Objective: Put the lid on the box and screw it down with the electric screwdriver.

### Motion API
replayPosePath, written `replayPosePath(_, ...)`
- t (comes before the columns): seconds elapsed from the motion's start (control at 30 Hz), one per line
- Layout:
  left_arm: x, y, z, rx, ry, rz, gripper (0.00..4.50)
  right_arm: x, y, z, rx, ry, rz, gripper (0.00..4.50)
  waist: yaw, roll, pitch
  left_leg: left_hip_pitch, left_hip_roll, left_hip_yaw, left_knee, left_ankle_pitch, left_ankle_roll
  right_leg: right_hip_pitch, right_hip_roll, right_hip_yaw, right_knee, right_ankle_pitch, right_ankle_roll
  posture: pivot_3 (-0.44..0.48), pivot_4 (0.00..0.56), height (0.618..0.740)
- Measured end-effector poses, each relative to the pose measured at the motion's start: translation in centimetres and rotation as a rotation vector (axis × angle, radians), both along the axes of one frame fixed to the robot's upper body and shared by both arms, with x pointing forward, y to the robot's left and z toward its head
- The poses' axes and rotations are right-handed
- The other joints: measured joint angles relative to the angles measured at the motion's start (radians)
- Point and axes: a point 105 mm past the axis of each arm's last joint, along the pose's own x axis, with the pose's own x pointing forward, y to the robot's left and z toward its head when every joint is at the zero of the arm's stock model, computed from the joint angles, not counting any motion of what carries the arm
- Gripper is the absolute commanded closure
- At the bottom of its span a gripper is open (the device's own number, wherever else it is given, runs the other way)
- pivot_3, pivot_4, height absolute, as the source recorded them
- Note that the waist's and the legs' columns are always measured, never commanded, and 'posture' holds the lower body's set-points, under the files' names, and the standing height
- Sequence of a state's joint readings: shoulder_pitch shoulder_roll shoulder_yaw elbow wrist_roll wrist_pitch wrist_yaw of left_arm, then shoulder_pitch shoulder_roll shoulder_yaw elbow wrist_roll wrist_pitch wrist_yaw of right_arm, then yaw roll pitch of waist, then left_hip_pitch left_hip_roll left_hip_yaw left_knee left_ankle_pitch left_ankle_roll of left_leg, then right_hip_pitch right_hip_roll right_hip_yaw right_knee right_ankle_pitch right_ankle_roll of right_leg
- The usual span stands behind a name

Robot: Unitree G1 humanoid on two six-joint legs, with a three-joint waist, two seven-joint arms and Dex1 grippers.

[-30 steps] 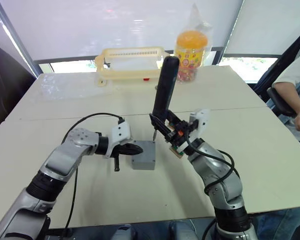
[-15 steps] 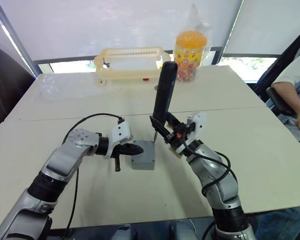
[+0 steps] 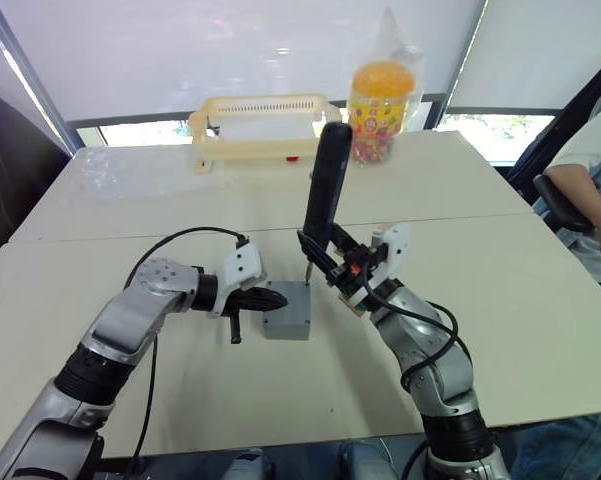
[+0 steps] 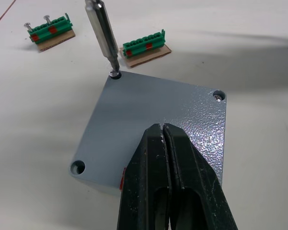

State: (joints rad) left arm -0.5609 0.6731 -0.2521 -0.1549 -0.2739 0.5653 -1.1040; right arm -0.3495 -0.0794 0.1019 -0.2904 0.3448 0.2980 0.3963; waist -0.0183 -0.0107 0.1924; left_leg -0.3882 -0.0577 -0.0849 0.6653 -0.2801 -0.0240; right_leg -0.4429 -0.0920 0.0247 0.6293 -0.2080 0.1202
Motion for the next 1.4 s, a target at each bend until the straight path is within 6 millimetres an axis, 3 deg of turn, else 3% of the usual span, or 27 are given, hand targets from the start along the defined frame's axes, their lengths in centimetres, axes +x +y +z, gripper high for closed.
replayPosePath(1.4, 0.1, 0.0, 0.0, -0.001, 0.002, 0.016, 4.50, 0.3, 0.1, -0.8, 0.004, 0.008, 0.003, 2.73, 0.000, 0.000, 0.000, 0.001, 0.000, 0.000, 0.000, 0.000, 0.000, 0.001, 0.000, 0.000, 0.000, 0.000, 0.000, 0.000, 0.150, 0.740)
